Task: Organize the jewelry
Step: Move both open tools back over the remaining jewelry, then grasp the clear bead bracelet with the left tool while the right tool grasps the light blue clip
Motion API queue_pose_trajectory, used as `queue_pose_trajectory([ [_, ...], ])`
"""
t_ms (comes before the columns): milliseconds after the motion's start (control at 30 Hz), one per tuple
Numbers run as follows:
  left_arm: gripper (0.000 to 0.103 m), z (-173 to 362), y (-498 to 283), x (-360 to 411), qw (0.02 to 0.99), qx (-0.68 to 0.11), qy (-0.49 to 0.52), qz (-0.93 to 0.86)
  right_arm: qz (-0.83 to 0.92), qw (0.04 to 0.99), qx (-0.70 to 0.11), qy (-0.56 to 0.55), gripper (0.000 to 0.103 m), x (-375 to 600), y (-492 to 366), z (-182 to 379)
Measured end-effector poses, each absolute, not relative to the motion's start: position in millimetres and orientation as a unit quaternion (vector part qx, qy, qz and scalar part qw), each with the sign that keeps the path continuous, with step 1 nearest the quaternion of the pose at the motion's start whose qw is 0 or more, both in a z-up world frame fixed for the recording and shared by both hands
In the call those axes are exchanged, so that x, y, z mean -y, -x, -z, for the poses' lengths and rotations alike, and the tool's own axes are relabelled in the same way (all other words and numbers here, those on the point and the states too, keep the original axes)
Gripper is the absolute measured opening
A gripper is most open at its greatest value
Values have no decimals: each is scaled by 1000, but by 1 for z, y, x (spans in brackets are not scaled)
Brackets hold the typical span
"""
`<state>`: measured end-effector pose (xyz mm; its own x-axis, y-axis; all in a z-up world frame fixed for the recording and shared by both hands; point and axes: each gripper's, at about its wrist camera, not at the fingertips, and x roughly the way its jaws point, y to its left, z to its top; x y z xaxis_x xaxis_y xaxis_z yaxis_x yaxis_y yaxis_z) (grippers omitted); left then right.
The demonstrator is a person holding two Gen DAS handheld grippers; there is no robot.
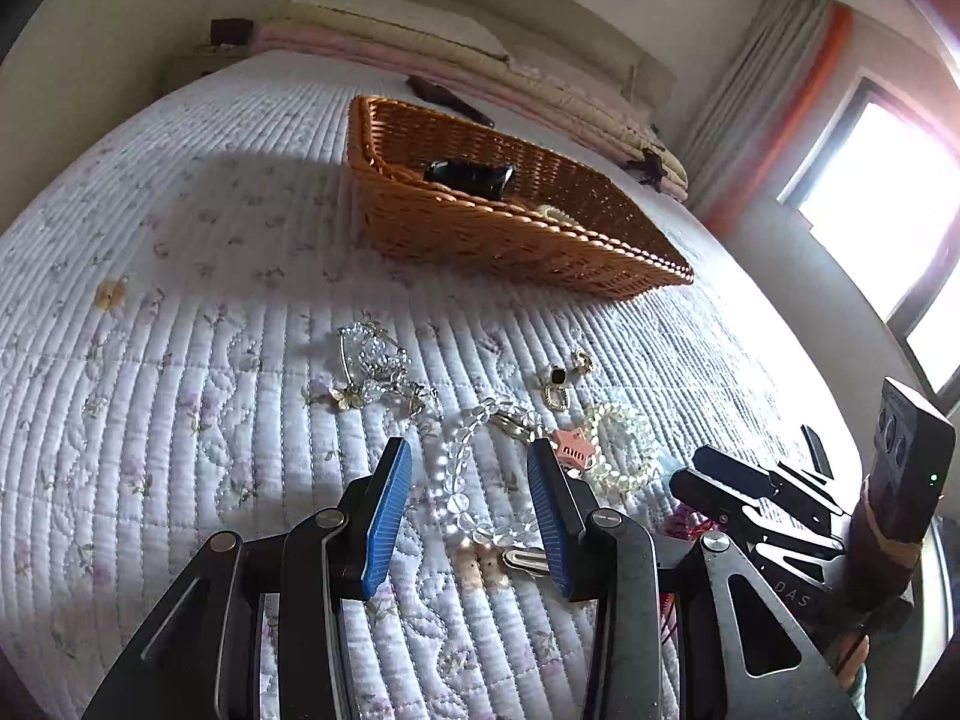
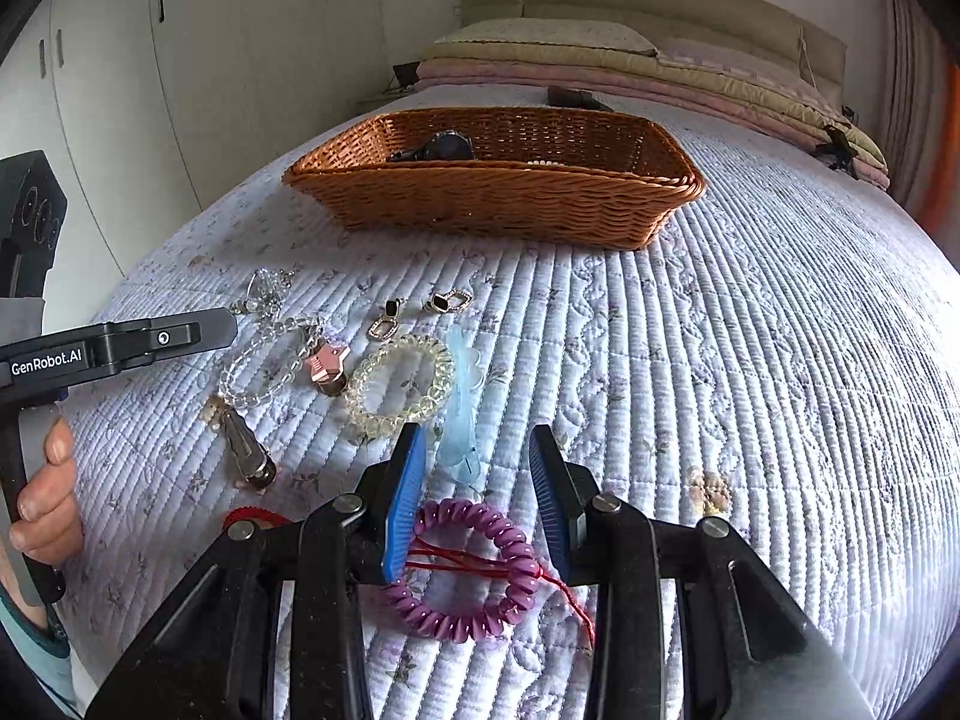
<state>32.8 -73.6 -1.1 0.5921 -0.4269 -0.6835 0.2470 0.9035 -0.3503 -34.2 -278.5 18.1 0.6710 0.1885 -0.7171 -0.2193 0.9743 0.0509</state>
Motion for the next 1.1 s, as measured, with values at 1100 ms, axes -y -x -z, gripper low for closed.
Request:
queue_pose_trajectory([
  [1100, 8, 5, -31, 96, 901, -408, 28, 145, -76, 910, -406, 10, 15, 284, 18, -13],
])
